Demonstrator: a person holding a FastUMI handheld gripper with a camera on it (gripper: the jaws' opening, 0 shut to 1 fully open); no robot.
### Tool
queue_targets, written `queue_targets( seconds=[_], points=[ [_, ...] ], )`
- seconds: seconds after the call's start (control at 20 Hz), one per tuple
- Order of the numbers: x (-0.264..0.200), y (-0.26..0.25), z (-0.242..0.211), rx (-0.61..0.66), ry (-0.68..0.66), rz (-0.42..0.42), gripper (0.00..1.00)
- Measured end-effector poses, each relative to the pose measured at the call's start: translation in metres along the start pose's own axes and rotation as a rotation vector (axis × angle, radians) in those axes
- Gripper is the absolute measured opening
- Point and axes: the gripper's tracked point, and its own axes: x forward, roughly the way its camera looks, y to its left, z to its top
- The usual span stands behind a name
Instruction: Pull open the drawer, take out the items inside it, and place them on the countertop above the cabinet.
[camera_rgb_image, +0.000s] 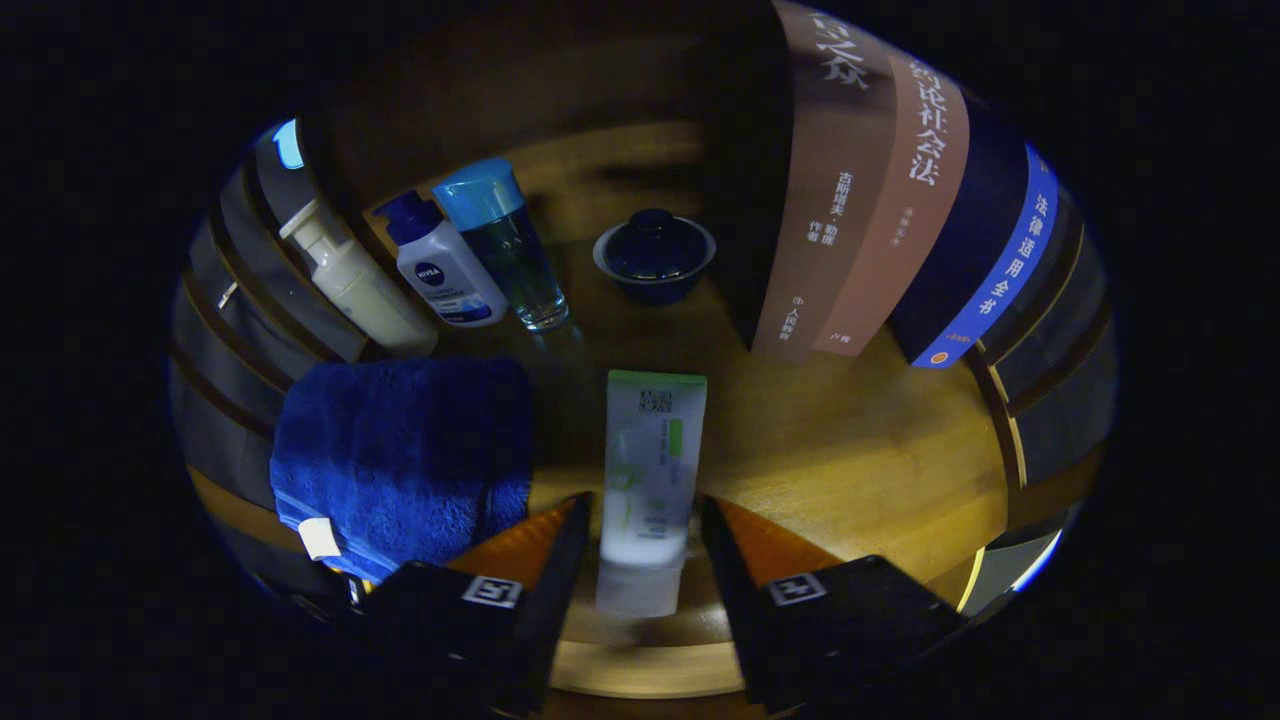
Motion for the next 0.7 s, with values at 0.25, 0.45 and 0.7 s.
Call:
queue_targets(
  seconds=[0.25,0.45,0.7],
  points=[
    [-0.032,0.001,0.005,0.008,-0.070,0.004,1.00],
    [-0.078,0.002,-0.012,0.001,-0.192,0.010,1.00],
    [-0.148,0.004,-0.057,-0.007,-0.363,0.021,1.00]
  ],
)
